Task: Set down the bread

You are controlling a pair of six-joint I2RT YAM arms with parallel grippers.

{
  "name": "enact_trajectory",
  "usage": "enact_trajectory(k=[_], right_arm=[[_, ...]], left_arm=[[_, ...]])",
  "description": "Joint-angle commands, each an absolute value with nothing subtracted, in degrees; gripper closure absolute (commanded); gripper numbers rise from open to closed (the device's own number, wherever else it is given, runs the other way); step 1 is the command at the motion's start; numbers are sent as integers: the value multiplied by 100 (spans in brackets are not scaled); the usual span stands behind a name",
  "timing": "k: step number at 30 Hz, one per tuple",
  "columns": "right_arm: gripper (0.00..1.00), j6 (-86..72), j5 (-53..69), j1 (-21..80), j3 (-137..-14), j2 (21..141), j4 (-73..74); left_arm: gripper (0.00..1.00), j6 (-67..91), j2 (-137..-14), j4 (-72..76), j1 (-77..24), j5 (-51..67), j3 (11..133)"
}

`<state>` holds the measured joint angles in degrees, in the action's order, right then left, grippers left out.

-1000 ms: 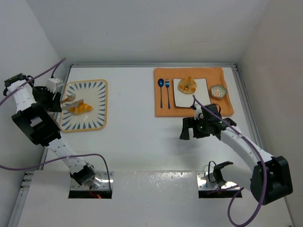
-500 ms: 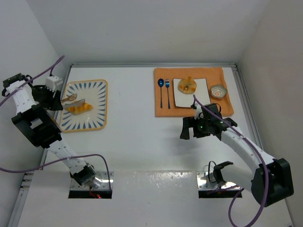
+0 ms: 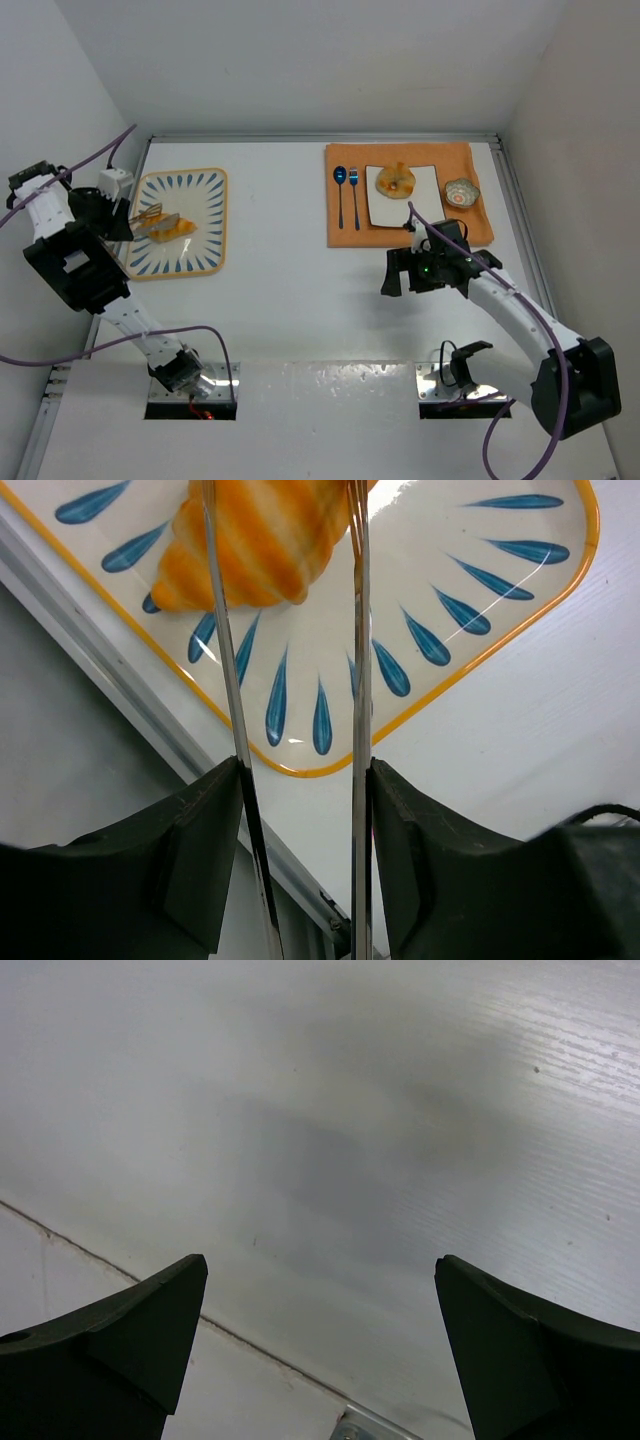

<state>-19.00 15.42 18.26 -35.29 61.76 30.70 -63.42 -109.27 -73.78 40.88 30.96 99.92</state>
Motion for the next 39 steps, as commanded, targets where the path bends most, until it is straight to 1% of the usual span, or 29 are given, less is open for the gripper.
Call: enact_trajectory(k=[1,7,16,22,26,29,32,33,35,39], right_arm=[[4,-1741,1512,1855,-3770,6249,3199],[4,-1732,1363,1863,-3753,6038,3243],[4,-1828,1371,1872,-3841,6117,3006],[4,-1521,1494,1863,-4394,6600,3313],[4,-1661,1696,1881,-4456,6794,3103],[4,-1714,1696,1872,-4439,6820,2998],[4,-1714,1696,1881,-4500,6864,3032],[4,-1705,1688,1881,-4526,6864,3050],[4,-1731,1679,1889,-4526,6856,2989],[4,-1749,1574,1863,-4553,6847,3006]], left_arm=[[44,-6513,-10714,-7436,4209,3269,9932],[44,-6565,-10767,-7436,4473,3217,9721],[44,-6565,-10767,-7436,4474,3331,9511],[44,-6504,-10907,-7436,4474,3042,9510],[44,-6504,-10854,-7374,4526,3041,9378],[49,-6382,-10854,-7225,4526,3041,9378],[59,-6214,-10854,-7022,4526,3041,9316],[65,-6214,-10854,-7022,4526,2989,9316],[70,-6214,-10907,-7022,4465,2988,9316],[76,-6345,-10855,-7338,4465,2927,9316]])
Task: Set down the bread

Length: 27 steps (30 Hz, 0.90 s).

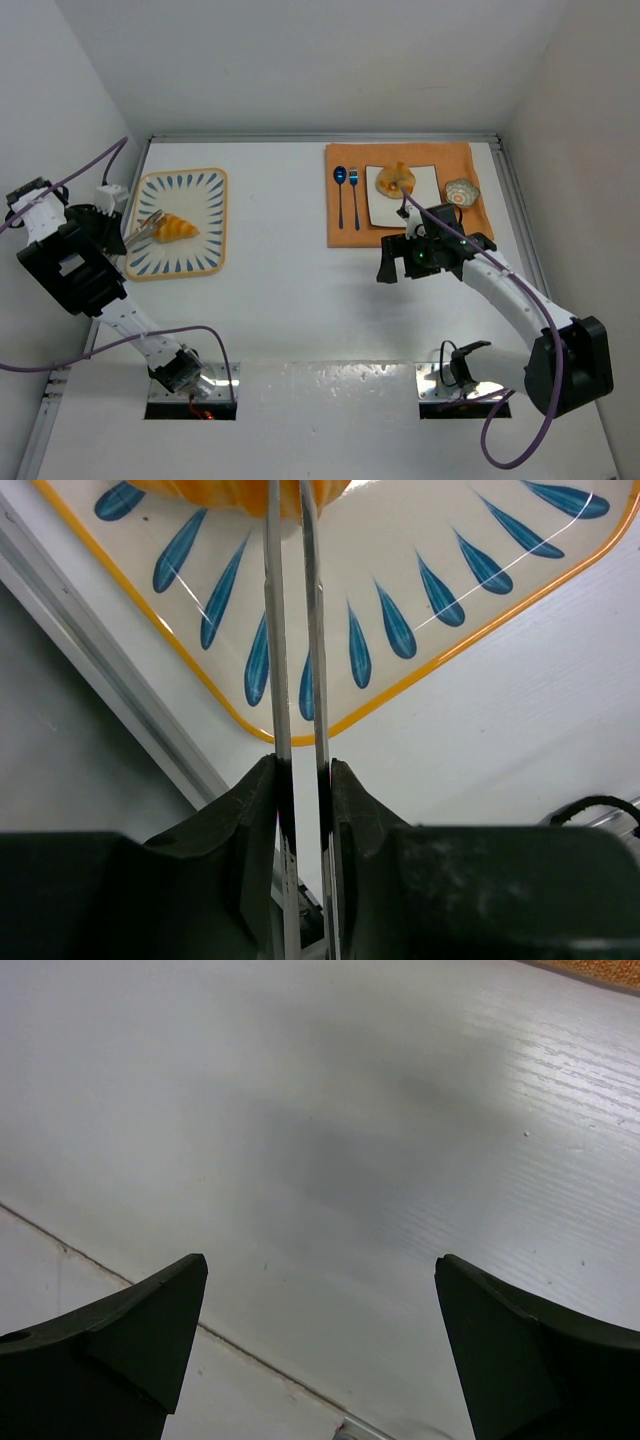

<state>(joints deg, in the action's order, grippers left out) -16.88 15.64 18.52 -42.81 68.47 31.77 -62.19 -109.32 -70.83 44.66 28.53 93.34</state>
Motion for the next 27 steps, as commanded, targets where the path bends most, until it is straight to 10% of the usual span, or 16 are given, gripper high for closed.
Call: enact_trajectory(k=[1,8,27], right_arm=[[4,-1758,1538,1889,-4527,6794,2988],[4,-1740,1521,1881,-4596,6855,3014],[4,-1731,1415,1872,-4614,6583,3050]], left_arm=[[79,-6346,-10854,-7339,4465,2927,9160],[100,-6179,-10705,-7435,4465,3014,9316],[100,-5704,-10283,-7436,4167,3560,9598]])
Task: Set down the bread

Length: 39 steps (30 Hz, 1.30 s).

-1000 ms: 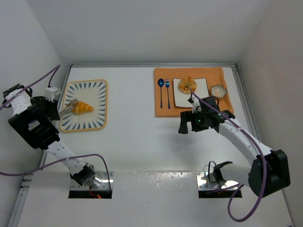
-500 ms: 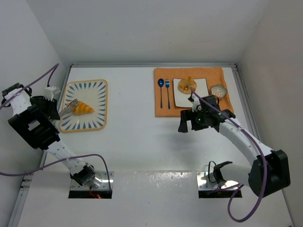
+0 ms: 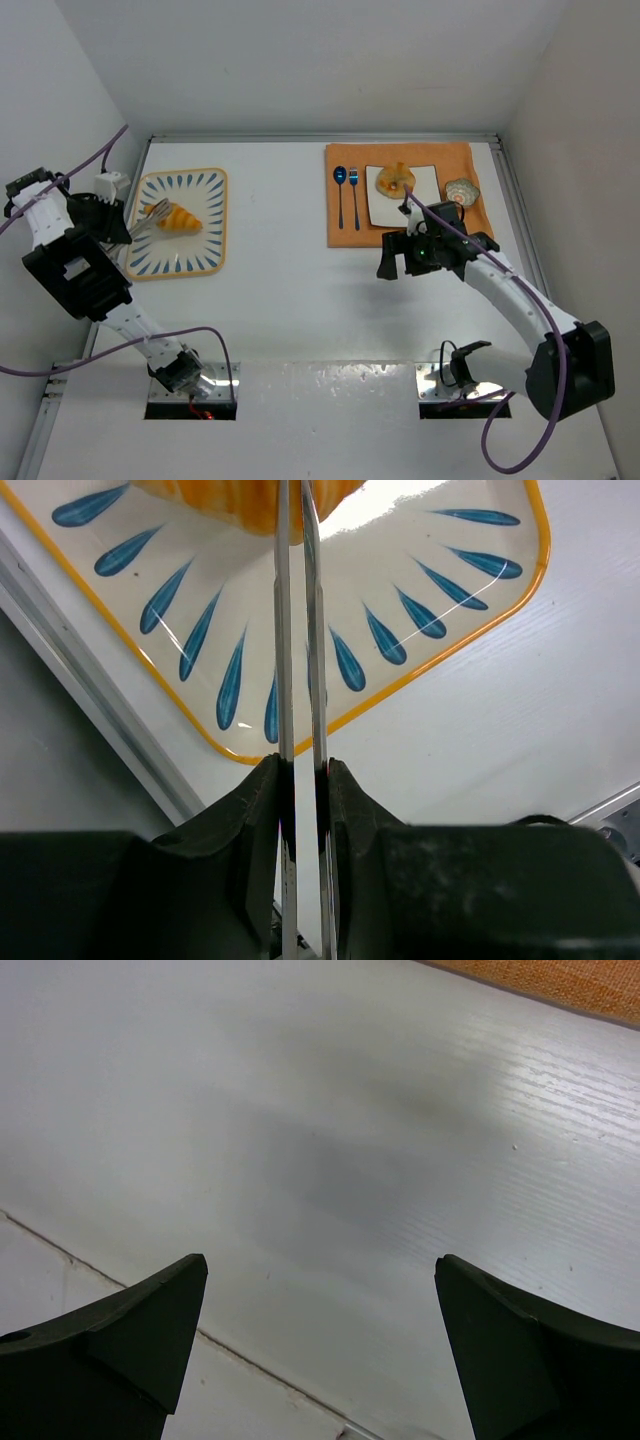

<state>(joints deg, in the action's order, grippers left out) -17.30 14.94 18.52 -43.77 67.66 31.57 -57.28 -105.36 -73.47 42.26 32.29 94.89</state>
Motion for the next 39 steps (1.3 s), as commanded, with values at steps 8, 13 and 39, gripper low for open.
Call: enact_trajectory(k=[8,13,39], right_arm=[[4,-1802,1100,1863,-4527,6452,2997],[4,-2004,530,1749,-4448,6171,3050],[6,-3358,-2918,1635,-3102,4148,4790]], left_arm=[[100,-5265,-10266,-7366,3710,3700,10178],[100,-4853,-10116,-7120,3262,3647,10292],[100,-531,-11038,-3825,-1922,3876,11575]])
